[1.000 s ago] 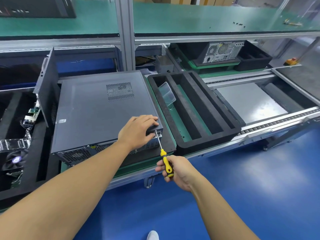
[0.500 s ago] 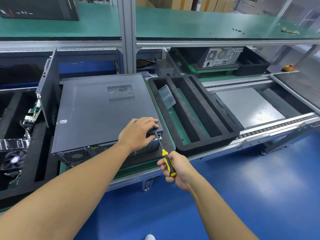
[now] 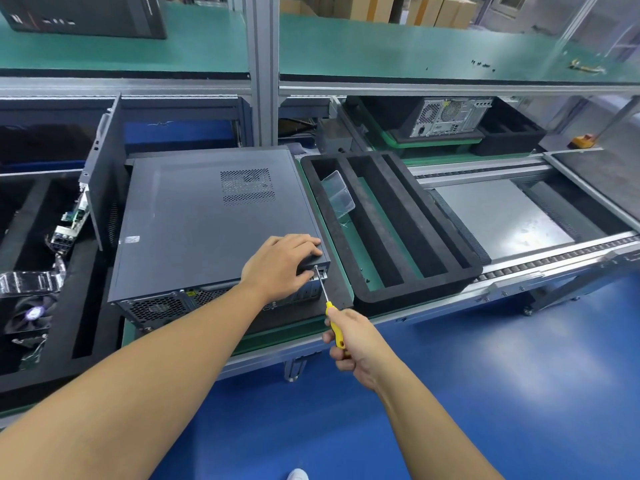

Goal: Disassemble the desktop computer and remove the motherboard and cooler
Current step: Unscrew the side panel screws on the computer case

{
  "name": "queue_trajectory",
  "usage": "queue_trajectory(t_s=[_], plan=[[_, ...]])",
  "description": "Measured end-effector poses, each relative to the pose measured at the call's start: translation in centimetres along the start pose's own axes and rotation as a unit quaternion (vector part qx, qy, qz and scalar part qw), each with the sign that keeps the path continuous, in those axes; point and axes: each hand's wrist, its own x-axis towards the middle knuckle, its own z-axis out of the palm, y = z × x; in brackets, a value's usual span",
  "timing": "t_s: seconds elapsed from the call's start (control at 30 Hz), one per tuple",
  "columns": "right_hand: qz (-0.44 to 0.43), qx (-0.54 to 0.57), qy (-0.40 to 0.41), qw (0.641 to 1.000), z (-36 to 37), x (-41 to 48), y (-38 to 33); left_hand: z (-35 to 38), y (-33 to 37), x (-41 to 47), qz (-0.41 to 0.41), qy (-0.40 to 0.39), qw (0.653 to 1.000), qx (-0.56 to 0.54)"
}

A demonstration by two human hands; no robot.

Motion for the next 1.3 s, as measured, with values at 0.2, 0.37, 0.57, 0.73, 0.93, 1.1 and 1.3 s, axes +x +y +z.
queue_trajectory(t_s=[0.2, 0.37, 0.57, 0.73, 0.93, 1.1, 1.3], plan=[[-0.022, -0.004, -0.008, 1.0, -0.3, -0.2, 0.1, 0.0, 0.0, -0.1, 0.001, 0.003, 1.0, -0.005], [-0.092, -0.087, 0.067, 0.99, -0.1, 0.0, 0.0, 0.0, 0.1, 0.0, -0.003, -0.001, 1.0, -0.003], [0.001, -0.037, 0.005, 0.999, 0.9, 0.0, -0.8, -0.2, 0.1, -0.1, 0.0, -0.006, 1.0, -0.004], [-0.003, -0.004, 0.021, 1.0, 0.9, -0.1, -0.4, -0.4, 0.2, -0.2, 0.007, -0.003, 1.0, -0.008], [-0.046, -0.036, 0.023, 0.998, 0.7, -0.5, 0.1, -0.2, 0.1, -0.1, 0.009, -0.002, 1.0, -0.012], [-0.039, -0.06, 0.04, 0.997, 0.9, -0.2, -0.1, -0.2, 0.0, 0.0, 0.008, 0.0, 1.0, -0.012], [0.004, 0.008, 0.039, 0.999, 1.0, -0.7, 0.1, -0.6, 0.3, -0.3, 0.034, 0.006, 0.999, -0.026]])
